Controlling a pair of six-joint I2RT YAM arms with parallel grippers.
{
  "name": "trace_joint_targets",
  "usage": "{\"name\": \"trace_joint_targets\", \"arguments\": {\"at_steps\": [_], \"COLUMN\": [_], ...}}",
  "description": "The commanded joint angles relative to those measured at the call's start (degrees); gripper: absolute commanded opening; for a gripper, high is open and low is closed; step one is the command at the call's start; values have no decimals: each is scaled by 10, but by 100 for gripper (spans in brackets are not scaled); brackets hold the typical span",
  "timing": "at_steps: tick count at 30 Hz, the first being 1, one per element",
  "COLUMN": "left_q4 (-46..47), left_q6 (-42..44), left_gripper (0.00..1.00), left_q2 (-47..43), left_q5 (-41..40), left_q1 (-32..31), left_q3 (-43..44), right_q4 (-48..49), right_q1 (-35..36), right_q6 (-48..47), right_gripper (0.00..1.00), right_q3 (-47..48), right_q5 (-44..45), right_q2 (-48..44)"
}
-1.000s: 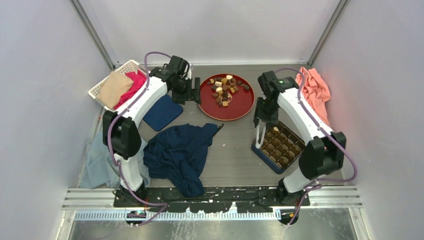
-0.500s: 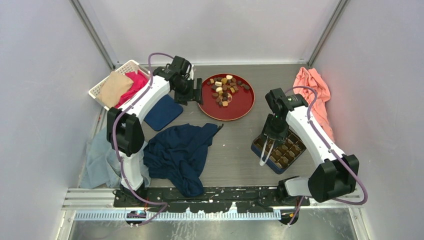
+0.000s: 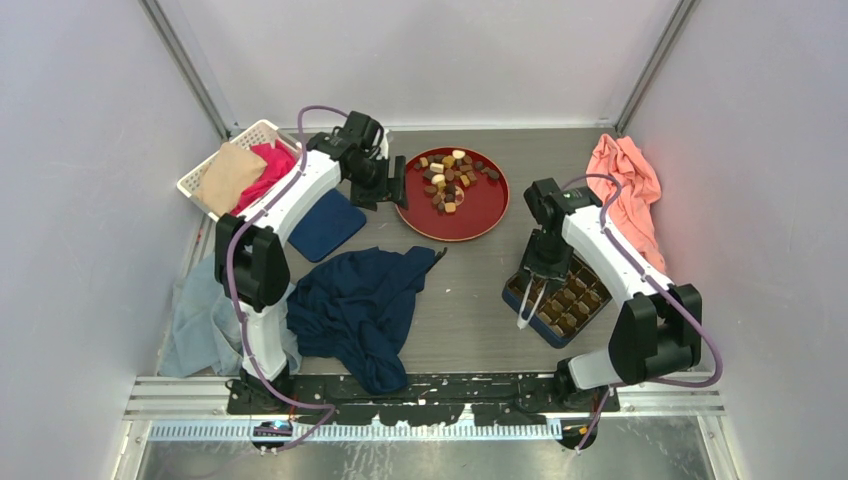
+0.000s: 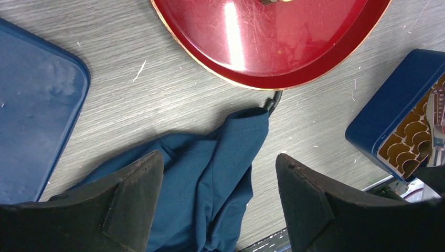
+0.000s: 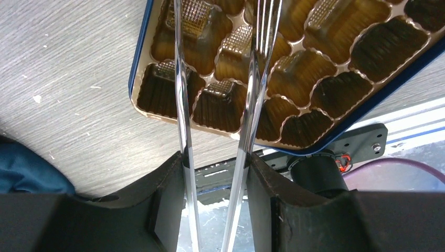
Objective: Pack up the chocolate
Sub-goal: Place the fake chocolate in the packing box.
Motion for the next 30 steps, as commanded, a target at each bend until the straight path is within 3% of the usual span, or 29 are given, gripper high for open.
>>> {"name": "trace_joint_targets", "arguments": {"at_steps": [1,13,24,30], "left_q4": [-1,3,10,14], "left_q6": [0,-10,-17,-18], "left_gripper": [79,79,79,79], "left_q2": [-16,-5,-5,-7], "left_q5": [6,16,19,21], "left_q1": [4,4,3,3], "left_q3": [16,27,18,11], "right_q4": [14,28,7,-1], "right_q1": [-9,-24,-25,-24], "right_q6": [-23,-50,-53,-52], "right_gripper": [26,42,44,51], "right_q3": [-5,-14,-6,-6], "right_q5": [16,8,-5,-7], "right_q2": [-2,10,-2,-12]}}
